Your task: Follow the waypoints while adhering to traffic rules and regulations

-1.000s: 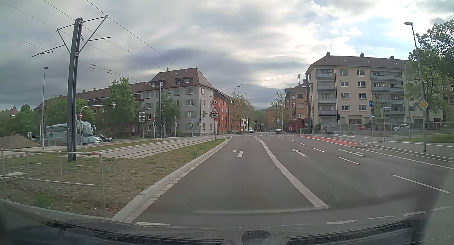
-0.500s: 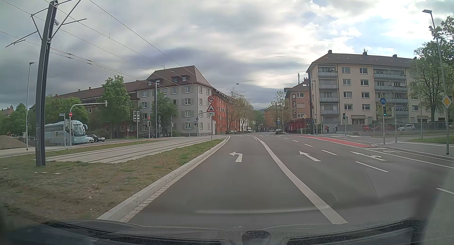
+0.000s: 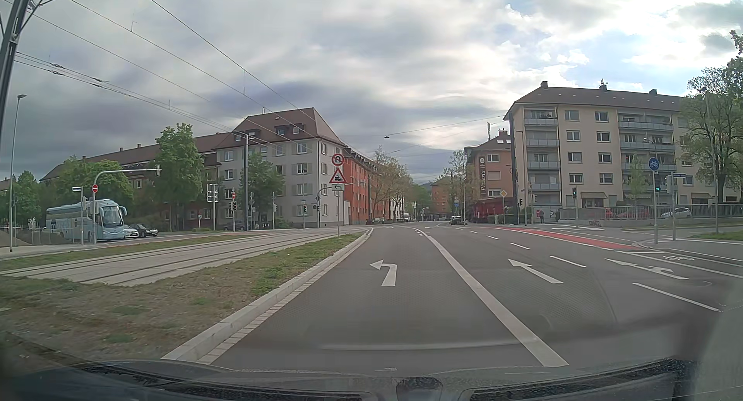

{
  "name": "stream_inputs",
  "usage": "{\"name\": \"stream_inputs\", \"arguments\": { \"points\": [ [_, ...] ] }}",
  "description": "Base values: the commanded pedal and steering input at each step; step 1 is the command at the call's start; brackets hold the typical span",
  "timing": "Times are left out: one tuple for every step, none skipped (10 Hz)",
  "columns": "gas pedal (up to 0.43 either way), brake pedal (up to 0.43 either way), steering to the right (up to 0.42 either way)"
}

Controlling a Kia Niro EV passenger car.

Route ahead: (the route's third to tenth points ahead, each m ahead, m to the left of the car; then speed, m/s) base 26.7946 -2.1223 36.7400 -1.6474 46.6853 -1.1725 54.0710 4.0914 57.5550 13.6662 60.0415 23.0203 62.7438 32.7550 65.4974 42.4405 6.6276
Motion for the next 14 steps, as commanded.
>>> {"name": "stream_inputs", "arguments": {
  "points": [
    [0.26,0.0,0.006],
    [0.26,0.0,0.007],
    [0.24,0.0,0.008],
    [0.22,0.0,0.01],
    [0.22,0.0,0.013],
    [0.209,0.0,0.014],
    [0.209,0.0,0.014],
    [0.209,0.0,0.014],
    [0.177,0.0,0.014],
    [0.157,0.0,0.014],
    [0.157,0.0,0.014],
    [0.157,0.0,0.014],
    [0.157,0.0,0.014],
    [0.15,0.0,0.012]
  ]
}}
